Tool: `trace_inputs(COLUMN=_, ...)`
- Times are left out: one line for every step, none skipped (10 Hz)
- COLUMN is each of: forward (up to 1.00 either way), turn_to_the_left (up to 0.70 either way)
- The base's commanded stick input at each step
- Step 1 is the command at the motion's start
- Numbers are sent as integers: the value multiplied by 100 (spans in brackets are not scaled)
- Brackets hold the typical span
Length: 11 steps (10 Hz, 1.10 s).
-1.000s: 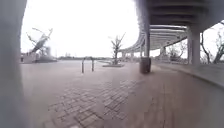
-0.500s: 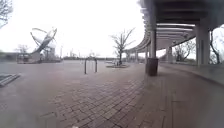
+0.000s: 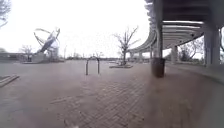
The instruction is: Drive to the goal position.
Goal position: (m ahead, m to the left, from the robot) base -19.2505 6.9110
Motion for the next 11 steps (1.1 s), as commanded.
trace_inputs(forward=45, turn_to_the_left=27)
trace_inputs(forward=45, turn_to_the_left=27)
trace_inputs(forward=45, turn_to_the_left=27)
trace_inputs(forward=45, turn_to_the_left=27)
trace_inputs(forward=45, turn_to_the_left=27)
trace_inputs(forward=45, turn_to_the_left=27)
trace_inputs(forward=45, turn_to_the_left=27)
trace_inputs(forward=45, turn_to_the_left=27)
trace_inputs(forward=45, turn_to_the_left=27)
trace_inputs(forward=35, turn_to_the_left=61)
trace_inputs(forward=30, turn_to_the_left=75)
